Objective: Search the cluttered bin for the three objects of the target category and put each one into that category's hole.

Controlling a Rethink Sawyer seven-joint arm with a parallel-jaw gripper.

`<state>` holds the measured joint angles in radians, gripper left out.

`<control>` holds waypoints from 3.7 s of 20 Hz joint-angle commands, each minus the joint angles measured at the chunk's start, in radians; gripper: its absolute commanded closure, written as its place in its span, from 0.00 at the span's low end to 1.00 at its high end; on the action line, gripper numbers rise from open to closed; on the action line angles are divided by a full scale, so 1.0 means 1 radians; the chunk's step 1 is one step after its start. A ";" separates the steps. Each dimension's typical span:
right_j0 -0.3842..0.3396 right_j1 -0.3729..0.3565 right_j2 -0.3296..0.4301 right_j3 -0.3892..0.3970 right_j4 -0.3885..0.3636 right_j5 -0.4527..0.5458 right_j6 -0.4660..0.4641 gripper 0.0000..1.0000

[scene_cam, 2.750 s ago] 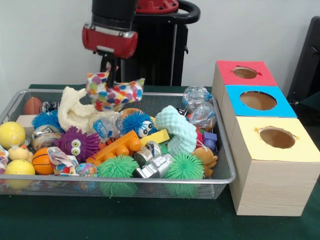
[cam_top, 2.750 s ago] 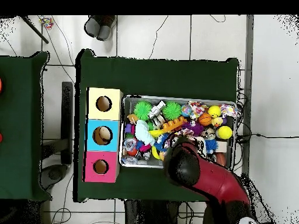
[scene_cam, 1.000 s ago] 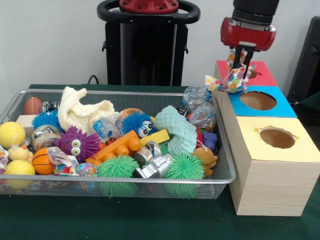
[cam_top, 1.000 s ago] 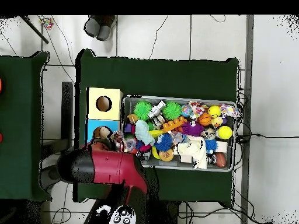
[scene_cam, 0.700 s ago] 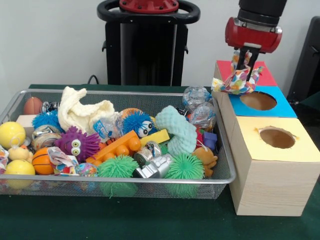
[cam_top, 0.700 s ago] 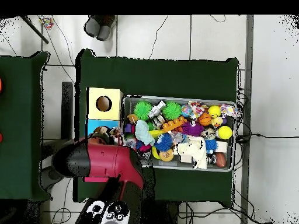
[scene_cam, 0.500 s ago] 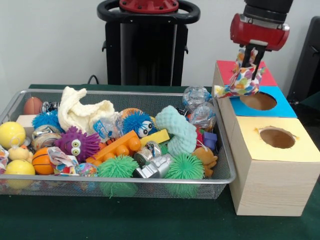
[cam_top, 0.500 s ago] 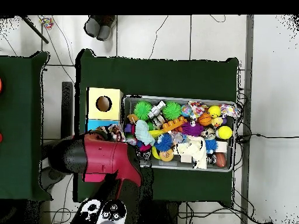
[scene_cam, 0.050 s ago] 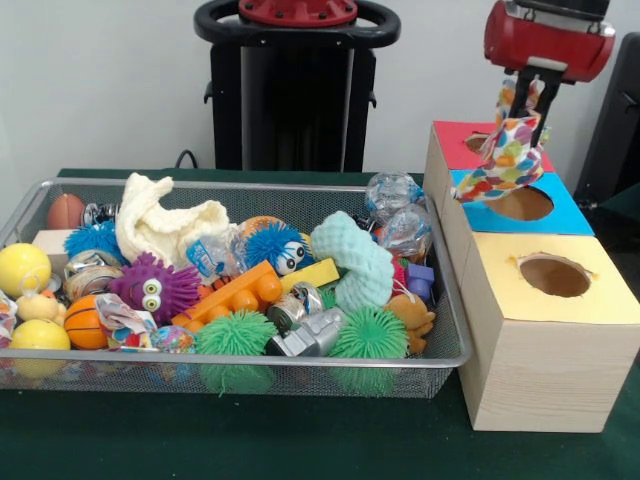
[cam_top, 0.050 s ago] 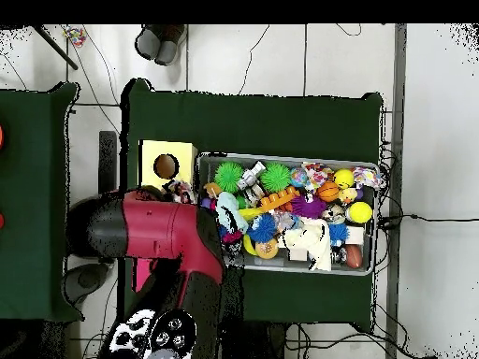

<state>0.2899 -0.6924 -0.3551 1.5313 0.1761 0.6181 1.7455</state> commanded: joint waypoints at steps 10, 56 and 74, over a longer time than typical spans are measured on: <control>-0.180 0.238 0.055 -0.367 0.030 0.180 0.179 1.00; -0.074 0.212 -0.027 -0.276 -0.115 0.037 0.101 1.00; -0.067 0.163 0.014 -0.165 -0.163 -0.060 0.083 1.00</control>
<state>0.2242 -0.5343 -0.4223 1.2454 0.0639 0.5976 1.7455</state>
